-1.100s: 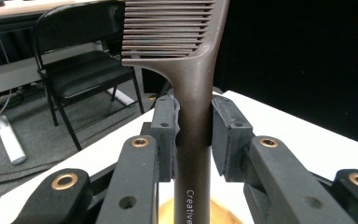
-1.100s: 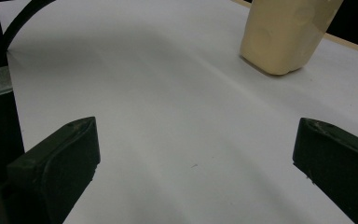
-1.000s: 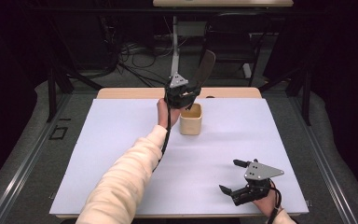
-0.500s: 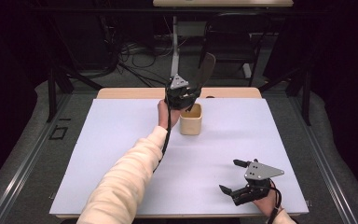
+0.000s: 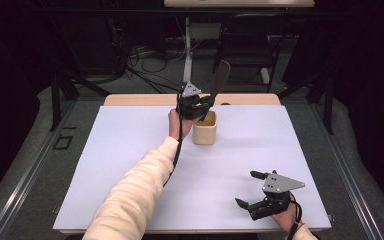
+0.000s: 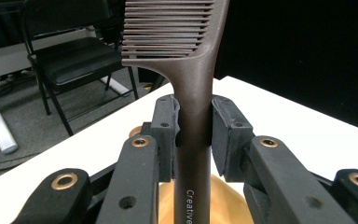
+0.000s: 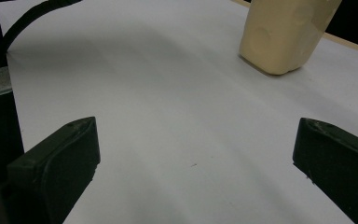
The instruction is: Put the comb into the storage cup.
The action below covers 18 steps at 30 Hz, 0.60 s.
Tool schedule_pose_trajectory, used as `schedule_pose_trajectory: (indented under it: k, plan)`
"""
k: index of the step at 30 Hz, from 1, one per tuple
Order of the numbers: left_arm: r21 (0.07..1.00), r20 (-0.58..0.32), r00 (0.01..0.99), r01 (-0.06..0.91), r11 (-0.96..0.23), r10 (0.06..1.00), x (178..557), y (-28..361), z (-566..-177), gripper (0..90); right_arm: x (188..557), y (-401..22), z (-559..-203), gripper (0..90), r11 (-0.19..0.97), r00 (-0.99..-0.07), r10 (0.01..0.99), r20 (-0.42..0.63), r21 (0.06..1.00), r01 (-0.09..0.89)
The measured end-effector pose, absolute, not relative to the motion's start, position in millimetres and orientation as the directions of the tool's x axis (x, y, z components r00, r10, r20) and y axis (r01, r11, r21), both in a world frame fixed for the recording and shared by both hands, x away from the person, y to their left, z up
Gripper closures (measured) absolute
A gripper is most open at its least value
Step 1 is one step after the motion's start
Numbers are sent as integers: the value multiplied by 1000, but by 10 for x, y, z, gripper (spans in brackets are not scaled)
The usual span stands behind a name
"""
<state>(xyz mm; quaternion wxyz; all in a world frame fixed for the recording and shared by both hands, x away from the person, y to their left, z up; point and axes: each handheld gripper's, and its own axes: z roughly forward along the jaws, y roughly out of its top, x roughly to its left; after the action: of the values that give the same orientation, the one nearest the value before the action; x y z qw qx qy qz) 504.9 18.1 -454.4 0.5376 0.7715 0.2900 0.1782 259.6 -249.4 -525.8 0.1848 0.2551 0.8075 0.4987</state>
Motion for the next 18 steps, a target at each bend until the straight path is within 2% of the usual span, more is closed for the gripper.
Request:
schedule_pose_trajectory:
  k: [18]
  plan:
    - [924, -38, 771, 269, -272, 636, 5039, 185, -4632, 721, 2595, -2493, -5259, 2, 371, -800, 598, -40, 899, 232]
